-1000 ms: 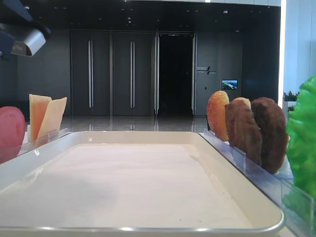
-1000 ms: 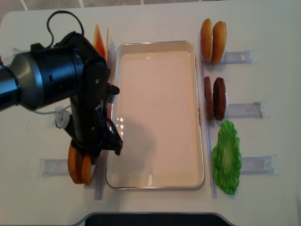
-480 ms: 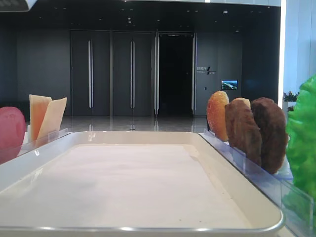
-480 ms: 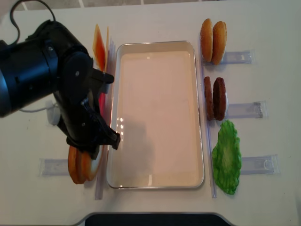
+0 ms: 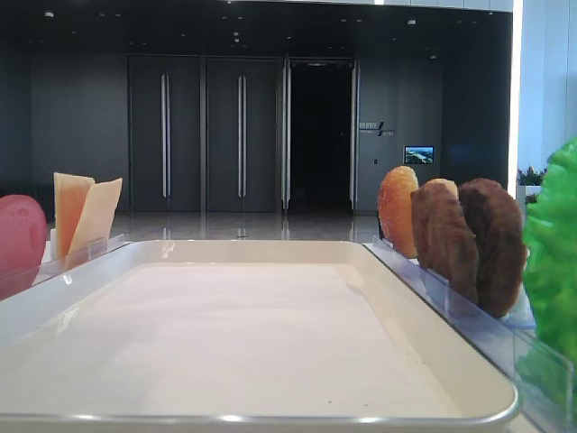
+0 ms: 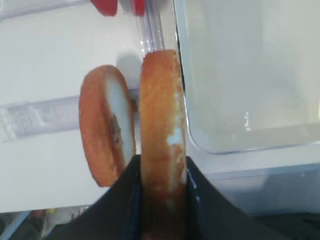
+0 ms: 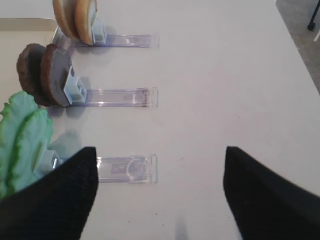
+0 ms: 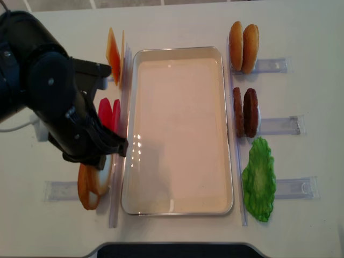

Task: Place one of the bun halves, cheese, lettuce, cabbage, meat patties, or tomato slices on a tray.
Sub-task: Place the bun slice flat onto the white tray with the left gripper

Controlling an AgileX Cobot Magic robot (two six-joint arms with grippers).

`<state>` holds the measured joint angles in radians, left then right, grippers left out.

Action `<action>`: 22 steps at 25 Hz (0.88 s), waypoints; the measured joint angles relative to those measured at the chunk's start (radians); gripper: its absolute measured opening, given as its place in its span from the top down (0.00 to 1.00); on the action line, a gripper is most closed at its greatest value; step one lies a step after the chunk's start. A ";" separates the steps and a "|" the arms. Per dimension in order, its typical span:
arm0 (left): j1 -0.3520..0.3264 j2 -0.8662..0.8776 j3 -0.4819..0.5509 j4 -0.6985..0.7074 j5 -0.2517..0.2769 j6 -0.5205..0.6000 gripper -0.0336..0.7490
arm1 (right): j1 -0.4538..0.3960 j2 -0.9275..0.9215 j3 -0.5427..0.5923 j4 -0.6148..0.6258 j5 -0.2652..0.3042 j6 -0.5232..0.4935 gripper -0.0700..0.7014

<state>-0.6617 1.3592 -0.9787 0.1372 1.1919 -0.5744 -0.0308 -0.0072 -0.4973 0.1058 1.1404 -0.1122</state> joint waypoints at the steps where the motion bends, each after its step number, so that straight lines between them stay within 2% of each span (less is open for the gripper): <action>1: 0.005 -0.002 0.000 0.000 -0.020 -0.014 0.78 | 0.000 0.000 0.000 0.000 0.000 0.000 0.23; 7: 0.013 0.002 0.000 -0.074 -0.180 -0.027 0.78 | 0.000 0.000 0.000 0.000 0.000 0.000 0.23; 11: 0.025 0.044 0.000 -0.210 -0.292 0.056 0.78 | 0.000 0.000 0.000 0.000 0.000 0.000 0.23; 18: 0.028 0.209 0.000 -0.330 -0.402 0.170 0.78 | 0.000 0.000 0.000 0.000 0.000 0.000 0.23; 22: 0.030 0.274 0.000 -0.433 -0.518 0.249 0.78 | 0.000 0.000 0.000 0.000 0.000 0.000 0.23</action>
<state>-0.6315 1.6329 -0.9787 -0.2955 0.6735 -0.3249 -0.0308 -0.0072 -0.4973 0.1058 1.1404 -0.1122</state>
